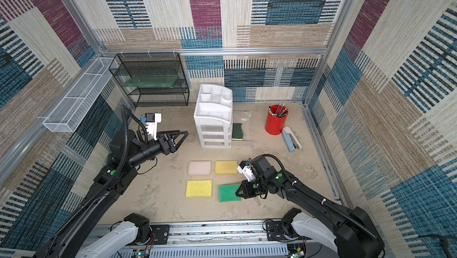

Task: Take the sponge out of the drawer
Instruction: Place the sponge at the center of the board.

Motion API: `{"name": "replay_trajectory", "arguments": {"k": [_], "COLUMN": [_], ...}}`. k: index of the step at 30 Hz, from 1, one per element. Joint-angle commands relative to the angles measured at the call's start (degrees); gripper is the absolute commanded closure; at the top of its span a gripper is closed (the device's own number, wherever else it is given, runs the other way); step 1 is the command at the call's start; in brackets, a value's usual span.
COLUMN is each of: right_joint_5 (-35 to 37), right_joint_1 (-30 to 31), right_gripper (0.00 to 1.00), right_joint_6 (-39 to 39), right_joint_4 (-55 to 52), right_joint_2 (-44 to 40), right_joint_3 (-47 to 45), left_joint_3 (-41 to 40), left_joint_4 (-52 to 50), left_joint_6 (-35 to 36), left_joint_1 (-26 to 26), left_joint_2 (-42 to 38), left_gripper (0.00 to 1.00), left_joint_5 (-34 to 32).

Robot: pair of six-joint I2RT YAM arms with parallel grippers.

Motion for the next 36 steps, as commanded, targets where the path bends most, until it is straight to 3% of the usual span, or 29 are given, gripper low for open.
{"name": "replay_trajectory", "arguments": {"k": [1,17,27,36], "right_joint_5": [0.6,12.4,15.6,14.0], "right_joint_1": [1.0,1.1,1.1,1.7], "right_gripper": [0.95,0.95,0.96,0.96], "right_joint_6": [1.0,0.3,5.6,7.7], "right_joint_4": [4.4,2.4,5.6,9.2], "right_joint_2": [3.8,20.0,18.4,18.9], "right_joint_3": [-0.2,6.3,5.7,4.8], "left_joint_3": [0.5,0.0,-0.7,-0.9], "left_joint_4": [-0.9,-2.4,-2.2,-2.1], "left_joint_6": [1.2,2.8,2.9,3.1], "left_joint_1": [-0.3,-0.4,-0.4,-0.4], "left_joint_2": [-0.4,-1.6,-2.1,-2.3], "left_gripper": [0.21,0.20,0.20,0.20], "left_joint_5": [-0.5,-2.4,-2.7,-2.6]}}
